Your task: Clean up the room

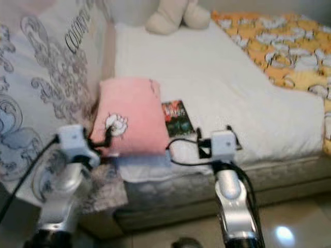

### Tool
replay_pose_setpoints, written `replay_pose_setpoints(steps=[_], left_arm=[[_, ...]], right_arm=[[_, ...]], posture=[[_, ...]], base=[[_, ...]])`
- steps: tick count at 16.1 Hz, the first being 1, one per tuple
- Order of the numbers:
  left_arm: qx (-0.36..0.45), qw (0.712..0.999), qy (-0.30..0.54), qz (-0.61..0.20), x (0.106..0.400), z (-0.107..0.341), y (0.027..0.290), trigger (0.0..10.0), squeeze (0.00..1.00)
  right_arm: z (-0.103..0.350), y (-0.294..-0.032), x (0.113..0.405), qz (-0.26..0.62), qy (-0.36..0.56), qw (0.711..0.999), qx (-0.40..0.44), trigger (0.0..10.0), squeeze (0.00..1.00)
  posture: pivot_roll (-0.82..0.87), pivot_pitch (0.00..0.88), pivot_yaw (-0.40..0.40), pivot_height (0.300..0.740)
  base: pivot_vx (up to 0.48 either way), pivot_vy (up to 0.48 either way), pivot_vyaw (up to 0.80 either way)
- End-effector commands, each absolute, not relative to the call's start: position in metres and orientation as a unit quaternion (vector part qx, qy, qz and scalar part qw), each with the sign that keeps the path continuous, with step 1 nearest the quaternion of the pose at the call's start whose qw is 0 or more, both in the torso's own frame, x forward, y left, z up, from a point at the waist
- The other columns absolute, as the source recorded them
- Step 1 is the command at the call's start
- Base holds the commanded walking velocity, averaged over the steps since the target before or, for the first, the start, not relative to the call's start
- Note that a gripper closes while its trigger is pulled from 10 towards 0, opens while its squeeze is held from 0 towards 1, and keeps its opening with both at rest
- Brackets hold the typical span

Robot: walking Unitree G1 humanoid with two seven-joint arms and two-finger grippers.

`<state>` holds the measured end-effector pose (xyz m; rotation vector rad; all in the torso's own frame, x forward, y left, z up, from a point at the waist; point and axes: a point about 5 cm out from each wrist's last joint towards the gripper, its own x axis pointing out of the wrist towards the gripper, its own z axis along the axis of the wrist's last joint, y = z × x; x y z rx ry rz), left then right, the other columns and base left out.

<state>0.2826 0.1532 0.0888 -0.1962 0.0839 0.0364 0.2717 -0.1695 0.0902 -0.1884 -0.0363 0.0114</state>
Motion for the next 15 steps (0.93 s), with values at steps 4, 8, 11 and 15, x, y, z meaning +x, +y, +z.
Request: replay_pose_setpoints(steps=[4, 8, 11, 15], left_arm=[[-0.054, 0.996, 0.07, 0.026, 0.25, 0.064, 0.171, 10.0, 0.0], [-0.042, 0.999, 0.015, 0.014, 0.237, 0.073, 0.174, 10.0, 0.0], [-0.043, 0.999, 0.013, 0.008, 0.252, 0.076, 0.163, 10.0, 0.0], [-0.057, 0.998, 0.007, 0.001, 0.267, 0.081, 0.154, 10.0, 0.0]], right_arm=[[0.075, -0.18, 0.248, 0.03, 0.015, 0.994, -0.108, 10.0, 0.0], [0.051, -0.194, 0.211, 0.043, 0.049, 0.996, -0.065, 10.0, 0.0], [0.052, -0.194, 0.221, 0.025, 0.04, 0.998, -0.051, 10.0, 0.0], [0.059, -0.192, 0.238, 0.017, 0.024, 0.998, -0.052, 10.0, 0.0]], posture=[[-0.17, 0.0, 0.016, 0.736], [-0.17, 0.0, 0.012, 0.736], [-0.18, 0.0, 0.024, 0.736], [-0.19, 0.0, 0.049, 0.736]], base=[[0.0, -0.449, 0.0], [0.0, -0.394, 0.0], [0.0, -0.329, 0.0], [0.0, -0.452, 0.0]])
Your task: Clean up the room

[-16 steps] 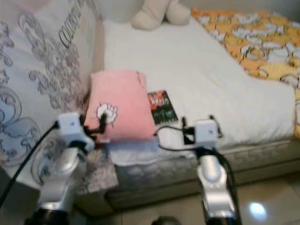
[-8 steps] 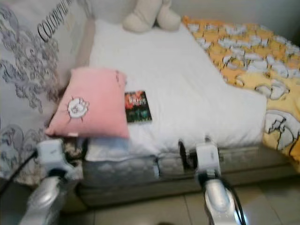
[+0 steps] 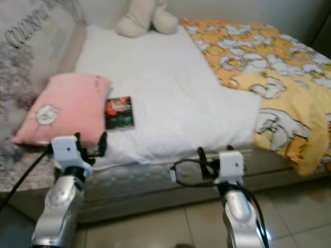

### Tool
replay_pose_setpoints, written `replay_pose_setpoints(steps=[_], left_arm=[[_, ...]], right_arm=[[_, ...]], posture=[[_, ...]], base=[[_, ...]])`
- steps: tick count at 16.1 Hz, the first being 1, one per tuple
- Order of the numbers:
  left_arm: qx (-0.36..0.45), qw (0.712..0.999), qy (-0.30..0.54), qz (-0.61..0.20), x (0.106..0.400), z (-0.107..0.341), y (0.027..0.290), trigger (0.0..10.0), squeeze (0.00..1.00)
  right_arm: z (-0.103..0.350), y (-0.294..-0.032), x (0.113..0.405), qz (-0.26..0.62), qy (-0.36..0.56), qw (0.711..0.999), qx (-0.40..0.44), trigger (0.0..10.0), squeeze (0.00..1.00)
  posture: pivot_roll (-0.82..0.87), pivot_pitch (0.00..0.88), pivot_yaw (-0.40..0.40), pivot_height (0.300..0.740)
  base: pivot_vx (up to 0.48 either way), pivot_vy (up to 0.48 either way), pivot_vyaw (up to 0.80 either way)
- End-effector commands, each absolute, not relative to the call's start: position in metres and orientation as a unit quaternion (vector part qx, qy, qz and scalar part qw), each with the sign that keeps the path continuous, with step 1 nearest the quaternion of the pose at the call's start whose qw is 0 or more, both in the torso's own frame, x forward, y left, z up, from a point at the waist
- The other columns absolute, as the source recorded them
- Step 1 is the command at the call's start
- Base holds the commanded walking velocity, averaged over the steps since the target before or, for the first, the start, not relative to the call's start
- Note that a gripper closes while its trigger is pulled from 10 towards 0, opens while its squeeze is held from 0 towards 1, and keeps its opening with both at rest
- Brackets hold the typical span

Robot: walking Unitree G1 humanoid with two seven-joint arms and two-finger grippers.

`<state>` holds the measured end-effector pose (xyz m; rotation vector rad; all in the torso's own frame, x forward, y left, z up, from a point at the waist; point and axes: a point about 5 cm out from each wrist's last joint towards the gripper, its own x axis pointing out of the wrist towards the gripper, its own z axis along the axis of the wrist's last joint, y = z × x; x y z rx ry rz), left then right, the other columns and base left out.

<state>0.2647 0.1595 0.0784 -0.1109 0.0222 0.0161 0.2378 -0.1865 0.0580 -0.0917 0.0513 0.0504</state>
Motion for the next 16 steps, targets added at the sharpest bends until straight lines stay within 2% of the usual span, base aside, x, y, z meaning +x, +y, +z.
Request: replay_pose_setpoints(steps=[1, 4, 8, 16], left_arm=[[-0.059, 0.998, 0.007, 0.003, 0.27, 0.082, 0.154, 10.0, 0.0], [-0.044, 0.999, 0.007, 0.004, 0.278, 0.085, 0.158, 10.0, 0.0], [-0.037, 0.999, 0.001, -0.022, 0.288, 0.091, 0.153, 10.0, 0.0], [-0.043, 0.998, 0.008, -0.037, 0.289, 0.086, 0.147, 10.0, 0.0]], right_arm=[[0.059, -0.191, 0.241, 0.015, 0.023, 0.998, -0.052, 10.0, 0.0], [0.063, -0.187, 0.248, 0.018, 0.015, 0.998, -0.052, 10.0, 0.0], [0.059, -0.183, 0.248, 0.013, 0.02, 0.998, -0.055, 10.0, 0.0], [0.064, -0.18, 0.254, 0.019, 0.013, 0.997, -0.067, 10.0, 0.0]], posture=[[-0.19, 0.0, 0.051, 0.736], [-0.18, 0.0, 0.057, 0.736], [-0.17, 0.0, 0.069, 0.736], [-0.19, 0.0, 0.077, 0.736]], base=[[0.0, -0.454, 0.0], [0.0, -0.451, 0.51], [0.0, -0.452, 0.0], [0.0, -0.452, 0.0]])
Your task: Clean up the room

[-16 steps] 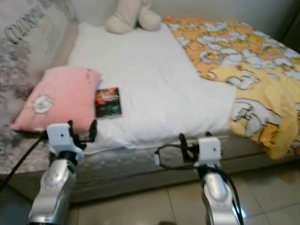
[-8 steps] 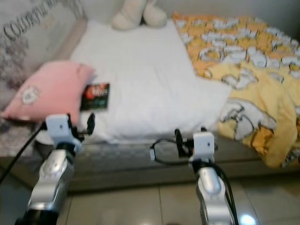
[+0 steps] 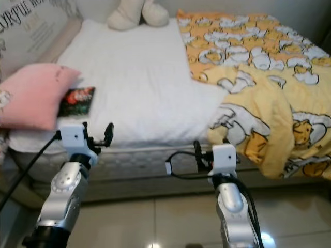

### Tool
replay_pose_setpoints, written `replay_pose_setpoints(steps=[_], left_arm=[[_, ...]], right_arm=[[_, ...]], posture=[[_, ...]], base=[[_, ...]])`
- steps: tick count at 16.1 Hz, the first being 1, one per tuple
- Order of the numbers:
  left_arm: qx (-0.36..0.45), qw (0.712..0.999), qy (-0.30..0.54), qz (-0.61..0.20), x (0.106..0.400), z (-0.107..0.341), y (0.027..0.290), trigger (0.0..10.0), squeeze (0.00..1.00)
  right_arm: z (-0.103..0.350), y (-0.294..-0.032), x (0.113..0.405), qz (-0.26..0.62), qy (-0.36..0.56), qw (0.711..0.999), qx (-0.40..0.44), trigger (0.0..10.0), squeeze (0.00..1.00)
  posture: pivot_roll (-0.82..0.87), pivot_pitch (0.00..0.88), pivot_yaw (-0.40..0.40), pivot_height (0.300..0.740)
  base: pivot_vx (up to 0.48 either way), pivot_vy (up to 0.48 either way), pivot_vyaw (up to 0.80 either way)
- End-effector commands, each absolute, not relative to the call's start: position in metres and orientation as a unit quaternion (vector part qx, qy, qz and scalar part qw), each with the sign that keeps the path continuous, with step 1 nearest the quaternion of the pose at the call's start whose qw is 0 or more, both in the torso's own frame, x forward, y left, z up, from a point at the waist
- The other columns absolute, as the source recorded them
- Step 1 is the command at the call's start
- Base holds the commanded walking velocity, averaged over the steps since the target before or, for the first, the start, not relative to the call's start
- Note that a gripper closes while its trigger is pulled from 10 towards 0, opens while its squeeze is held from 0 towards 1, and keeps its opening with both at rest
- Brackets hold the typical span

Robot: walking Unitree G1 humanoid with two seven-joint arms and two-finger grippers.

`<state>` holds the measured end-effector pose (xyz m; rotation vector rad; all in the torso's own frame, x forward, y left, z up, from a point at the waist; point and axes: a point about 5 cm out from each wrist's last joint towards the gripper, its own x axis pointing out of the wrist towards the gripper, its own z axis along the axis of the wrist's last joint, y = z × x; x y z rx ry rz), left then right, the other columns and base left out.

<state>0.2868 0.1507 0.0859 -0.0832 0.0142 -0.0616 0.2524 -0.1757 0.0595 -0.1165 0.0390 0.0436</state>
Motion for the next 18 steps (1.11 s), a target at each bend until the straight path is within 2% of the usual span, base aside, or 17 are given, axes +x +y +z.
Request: replay_pose_setpoints(steps=[1, 6, 9, 12, 14, 15, 18], left_arm=[[-0.043, 0.998, 0.008, -0.038, 0.289, 0.087, 0.147, 10.0, 0.0], [-0.045, 0.998, 0.015, -0.039, 0.289, 0.083, 0.143, 10.0, 0.0], [-0.047, 0.998, 0.019, -0.044, 0.289, 0.081, 0.14, 10.0, 0.0], [-0.046, 0.998, 0.017, -0.044, 0.296, 0.084, 0.141, 10.0, 0.0], [-0.018, 0.999, 0.032, -0.038, 0.3, 0.081, 0.142, 10.0, 0.0], [-0.03, 0.998, 0.029, -0.04, 0.3, 0.082, 0.143, 10.0, 0.0], [-0.03, 0.999, 0.023, -0.035, 0.303, 0.085, 0.145, 10.0, 0.0]], right_arm=[[0.064, -0.179, 0.254, 0.02, 0.013, 0.997, -0.068, 10.0, 0.0], [0.066, -0.174, 0.254, 0.036, 0.009, 0.996, -0.077, 10.0, 0.0], [0.065, -0.175, 0.253, 0.034, 0.016, 0.997, -0.074, 10.0, 0.0], [0.065, -0.176, 0.254, 0.028, 0.013, 0.997, -0.072, 10.0, 0.0], [0.066, -0.174, 0.255, 0.032, 0.013, 0.997, -0.074, 10.0, 0.0], [0.066, -0.172, 0.255, 0.034, 0.013, 0.997, -0.074, 10.0, 0.0], [0.066, -0.169, 0.254, 0.04, 0.013, 0.996, -0.074, 10.0, 0.0]], posture=[[-0.19, 0.0, 0.076, 0.736], [-0.2, 0.0, 0.07, 0.736], [-0.2, 0.0, 0.073, 0.736], [-0.21, 0.0, 0.079, 0.736], [-0.21, 0.0, 0.08, 0.736], [-0.21, 0.0, 0.081, 0.736], [-0.2, 0.0, 0.08, 0.736]], base=[[0.0, -0.45, 0.0], [0.0, -0.436, 0.0], [0.0, -0.421, -0.76], [0.271, -0.394, -0.76], [0.0, 0.0, 0.0], [0.0, 0.0, 0.0], [0.469, 0.0, 0.0]])
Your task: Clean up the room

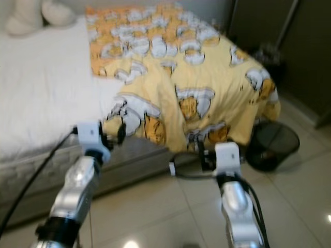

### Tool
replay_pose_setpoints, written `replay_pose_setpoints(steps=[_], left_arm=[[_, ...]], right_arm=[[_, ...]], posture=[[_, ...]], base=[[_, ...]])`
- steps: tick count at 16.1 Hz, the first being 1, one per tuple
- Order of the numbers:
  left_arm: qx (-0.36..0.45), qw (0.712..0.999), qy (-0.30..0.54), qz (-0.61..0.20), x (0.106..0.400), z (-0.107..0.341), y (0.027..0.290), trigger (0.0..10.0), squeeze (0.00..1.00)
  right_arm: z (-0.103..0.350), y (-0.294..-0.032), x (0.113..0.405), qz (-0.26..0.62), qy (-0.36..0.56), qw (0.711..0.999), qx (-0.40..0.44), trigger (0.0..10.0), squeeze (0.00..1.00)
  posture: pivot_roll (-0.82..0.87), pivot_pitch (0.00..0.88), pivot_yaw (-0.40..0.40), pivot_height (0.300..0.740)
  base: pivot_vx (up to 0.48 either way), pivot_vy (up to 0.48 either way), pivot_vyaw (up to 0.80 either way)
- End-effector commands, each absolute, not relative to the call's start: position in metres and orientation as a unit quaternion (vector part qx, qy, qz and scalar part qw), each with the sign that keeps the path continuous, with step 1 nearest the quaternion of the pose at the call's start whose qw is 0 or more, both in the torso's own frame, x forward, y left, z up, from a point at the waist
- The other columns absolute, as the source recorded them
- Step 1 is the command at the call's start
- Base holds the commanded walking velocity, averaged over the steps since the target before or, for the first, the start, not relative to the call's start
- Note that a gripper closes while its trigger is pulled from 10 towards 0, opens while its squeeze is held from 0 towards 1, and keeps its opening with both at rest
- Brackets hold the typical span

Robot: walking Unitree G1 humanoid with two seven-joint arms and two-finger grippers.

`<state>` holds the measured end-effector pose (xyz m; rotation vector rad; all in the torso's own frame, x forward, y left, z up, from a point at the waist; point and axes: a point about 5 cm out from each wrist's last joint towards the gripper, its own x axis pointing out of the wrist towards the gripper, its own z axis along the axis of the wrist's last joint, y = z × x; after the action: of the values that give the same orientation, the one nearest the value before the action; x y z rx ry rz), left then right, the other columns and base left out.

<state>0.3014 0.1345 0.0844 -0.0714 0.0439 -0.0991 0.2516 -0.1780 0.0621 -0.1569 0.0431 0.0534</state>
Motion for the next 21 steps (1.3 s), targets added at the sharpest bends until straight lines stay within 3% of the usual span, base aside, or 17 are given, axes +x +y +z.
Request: replay_pose_setpoints(steps=[1, 19, 21], left_arm=[[-0.03, 0.999, 0.022, -0.035, 0.303, 0.085, 0.145, 10.0, 0.0], [-0.048, 0.997, 0.063, 0.012, 0.304, 0.067, 0.156, 10.0, 0.0], [-0.049, 0.995, 0.079, 0.027, 0.303, 0.06, 0.163, 10.0, 0.0]], right_arm=[[0.065, -0.168, 0.254, 0.042, 0.013, 0.996, -0.074, 10.0, 0.0], [0.064, -0.166, 0.252, 0.066, 0.019, 0.995, -0.07, 10.0, 0.0], [0.061, -0.165, 0.248, 0.069, 0.03, 0.995, -0.063, 10.0, 0.0]], posture=[[-0.2, 0.0, 0.08, 0.736], [-0.21, 0.0, 0.066, 0.736], [-0.21, 0.0, 0.064, 0.736]], base=[[0.48, 0.0, 0.0], [0.474, 0.0, 0.0], [0.345, 0.332, -0.68]])
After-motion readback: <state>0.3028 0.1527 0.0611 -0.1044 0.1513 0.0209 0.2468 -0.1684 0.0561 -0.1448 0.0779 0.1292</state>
